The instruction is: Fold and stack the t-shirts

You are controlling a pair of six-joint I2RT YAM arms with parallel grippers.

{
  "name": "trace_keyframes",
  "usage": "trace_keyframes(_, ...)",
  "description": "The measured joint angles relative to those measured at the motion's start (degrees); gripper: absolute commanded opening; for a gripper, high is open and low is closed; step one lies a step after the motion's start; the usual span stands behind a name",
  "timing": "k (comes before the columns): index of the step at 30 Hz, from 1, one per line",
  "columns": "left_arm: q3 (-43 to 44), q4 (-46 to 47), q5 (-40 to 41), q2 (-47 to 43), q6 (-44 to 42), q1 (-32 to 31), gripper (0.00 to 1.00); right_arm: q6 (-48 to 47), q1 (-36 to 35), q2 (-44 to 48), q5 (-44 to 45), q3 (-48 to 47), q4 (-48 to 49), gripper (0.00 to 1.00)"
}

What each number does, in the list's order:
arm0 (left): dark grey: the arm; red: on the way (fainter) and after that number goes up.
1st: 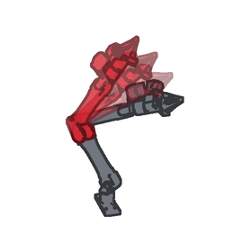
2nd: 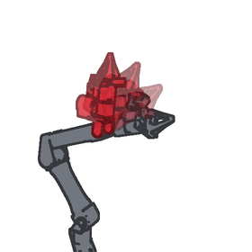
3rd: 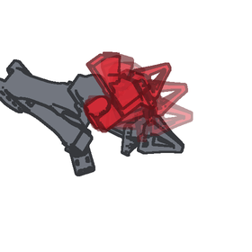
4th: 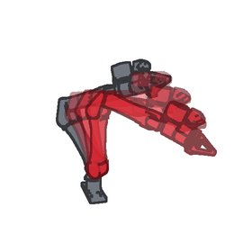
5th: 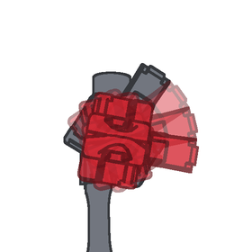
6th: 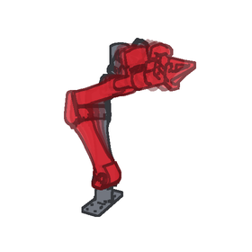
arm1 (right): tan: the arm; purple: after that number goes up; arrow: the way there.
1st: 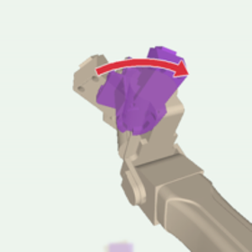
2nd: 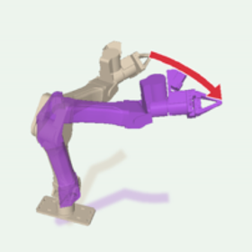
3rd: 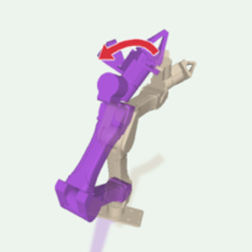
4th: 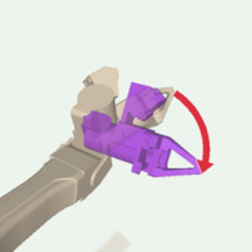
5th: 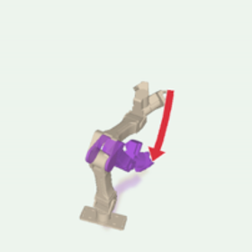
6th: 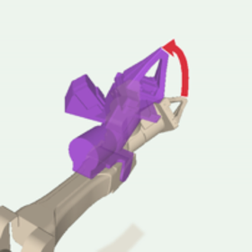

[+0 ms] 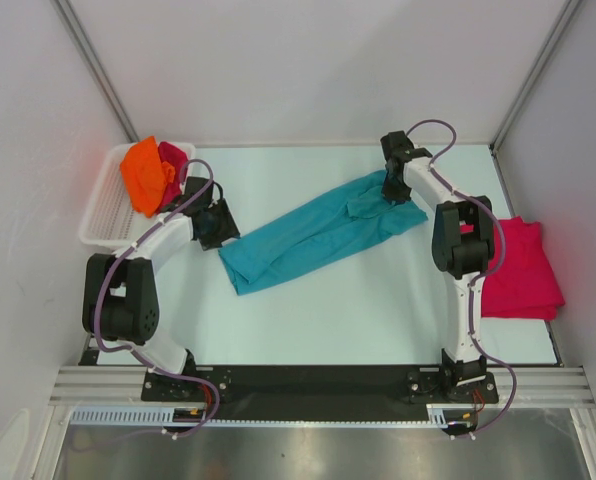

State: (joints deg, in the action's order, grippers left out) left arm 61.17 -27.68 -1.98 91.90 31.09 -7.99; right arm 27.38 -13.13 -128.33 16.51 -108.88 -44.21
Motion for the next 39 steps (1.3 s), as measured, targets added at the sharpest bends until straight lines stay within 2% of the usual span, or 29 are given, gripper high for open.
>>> trace_keyframes(6, 0.0, 0.02, -0.02, 0.0, -0.11, 0.0, 0.59, 0.2, 0.0, 0.0, 0.0, 0.0, -0.02, 0.23)
trace_keyframes(11, 0.0, 0.04, -0.24, 0.0, -0.11, 0.0, 0.59, 1.03, -0.15, 0.26, 0.0, 1.03, 0.22, 0.35)
trace_keyframes(17, 0.0, 0.07, -0.26, 0.0, -0.11, 0.0, 0.59, 1.11, -0.31, 0.85, -0.04, 3.65, 0.66, 0.34)
trace_keyframes(19, 0.0, 0.07, -0.26, 0.0, -0.13, 0.0, 0.59, 1.11, -0.33, 0.85, -0.11, 3.78, 0.76, 0.32)
trace_keyframes(23, 0.0, 0.07, -0.26, -0.04, -0.13, 0.02, 0.59, 1.11, -0.44, 0.85, -0.44, 3.78, 1.29, 0.0)
trace_keyframes(29, 0.0, 0.07, -0.26, -0.07, -0.15, 0.02, 0.59, 1.05, -0.76, 0.85, 0.68, 3.54, 1.42, 0.0)
trace_keyframes(39, 0.0, 0.09, -0.35, -0.07, -0.15, 0.02, 0.59, 1.68, -1.51, 1.9, 8.57, 3.89, 1.53, 0.0)
